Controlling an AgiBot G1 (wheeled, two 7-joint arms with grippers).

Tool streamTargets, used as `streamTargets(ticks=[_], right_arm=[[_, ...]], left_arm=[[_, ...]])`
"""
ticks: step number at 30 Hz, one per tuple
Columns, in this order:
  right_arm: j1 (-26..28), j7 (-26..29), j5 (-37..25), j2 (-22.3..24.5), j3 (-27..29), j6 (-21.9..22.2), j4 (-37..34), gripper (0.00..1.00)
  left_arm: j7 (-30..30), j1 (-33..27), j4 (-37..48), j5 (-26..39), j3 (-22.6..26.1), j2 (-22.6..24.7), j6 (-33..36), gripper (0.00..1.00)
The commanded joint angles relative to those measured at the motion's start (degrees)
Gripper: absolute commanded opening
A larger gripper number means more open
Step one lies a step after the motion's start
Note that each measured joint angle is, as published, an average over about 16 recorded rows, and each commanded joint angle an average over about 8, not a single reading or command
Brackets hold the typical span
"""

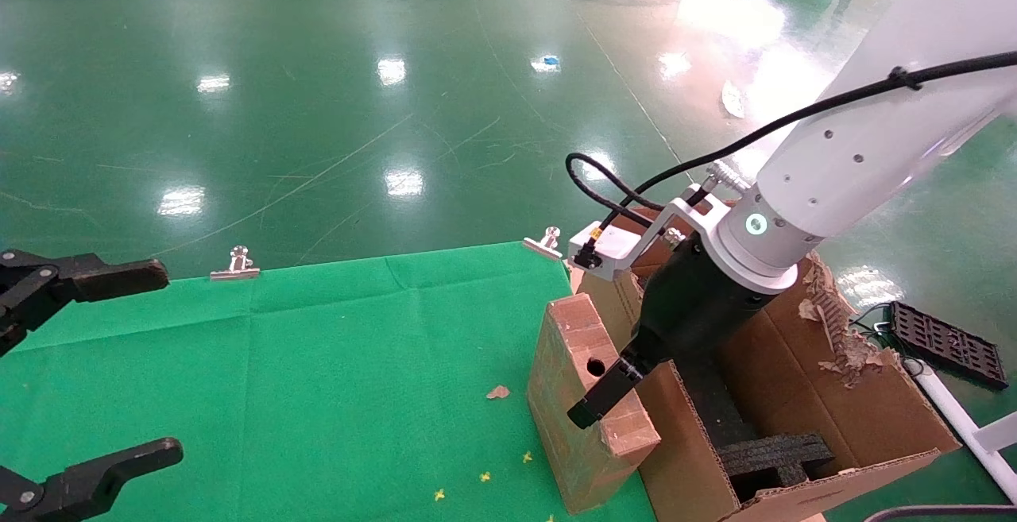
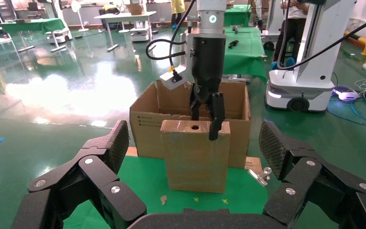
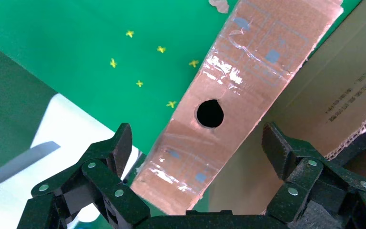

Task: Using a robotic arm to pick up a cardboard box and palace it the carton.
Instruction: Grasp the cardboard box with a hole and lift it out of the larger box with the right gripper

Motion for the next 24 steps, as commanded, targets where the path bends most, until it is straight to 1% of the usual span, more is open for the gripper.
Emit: streamTargets(ticks=[1,4,5,6,7,8,9,12,14,16,19,21,24], right_arm=[[-0.6,0.0,0.0,-0.4,-0.2,0.3,-0.6,0.75],[-0.9,0.1,-0.9,-0.9,-0.5,0.9,-0.3,0.37],[-1.1,0.1,-1.2,-1.0,-0.6,1.0,-0.1,0.24],[-1.2,0.2,-1.5,-1.1,-0.7,1.2,0.1,0.13],[-1.3,0.3,-1.7,-1.2,-0.8,1.4,0.4,0.06],[-1.5,0.4,-2.0,-1.3,-0.9,1.5,0.7,0.02],[-1.6,0.5,-2.2,-1.4,-1.0,1.7,1.0,0.0],[-1.9,0.9,-2.9,-1.6,-1.4,1.9,1.9,0.0],[-2.1,1.2,-3.3,-1.7,-1.6,2.0,2.4,0.0],[-2.2,1.5,-3.8,-1.8,-1.8,2.0,2.8,0.0],[-2.4,1.8,-4.4,-1.9,-2.2,2.1,3.2,0.0],[-2.5,1.9,-4.7,-1.9,-2.4,2.1,3.4,0.0],[-2.7,2.0,-5.0,-1.9,-2.6,2.1,3.6,0.0]], left_arm=[[0.0,0.0,0.0,0.0,0.0,0.0,0.0,1.0],[0.0,0.0,0.0,0.0,0.0,0.0,0.0,0.98],[0.0,0.0,0.0,0.0,0.0,0.0,0.0,0.95],[0.0,0.0,0.0,0.0,0.0,0.0,0.0,0.89],[0.0,0.0,0.0,0.0,0.0,0.0,0.0,0.83],[0.0,0.0,0.0,0.0,0.0,0.0,0.0,0.75],[0.0,0.0,0.0,0.0,0.0,0.0,0.0,0.67],[0.0,0.0,0.0,0.0,0.1,0.0,0.0,0.4],[0.0,0.0,0.0,0.0,0.1,0.0,0.0,0.28],[0.0,0.0,0.0,0.0,0.1,0.0,0.0,0.19],[0.0,0.0,0.0,-0.1,0.1,0.0,0.0,0.09],[0.0,0.0,0.0,-0.1,0.1,0.0,0.0,0.05],[0.0,0.0,0.0,-0.1,0.1,0.0,0.0,0.01]])
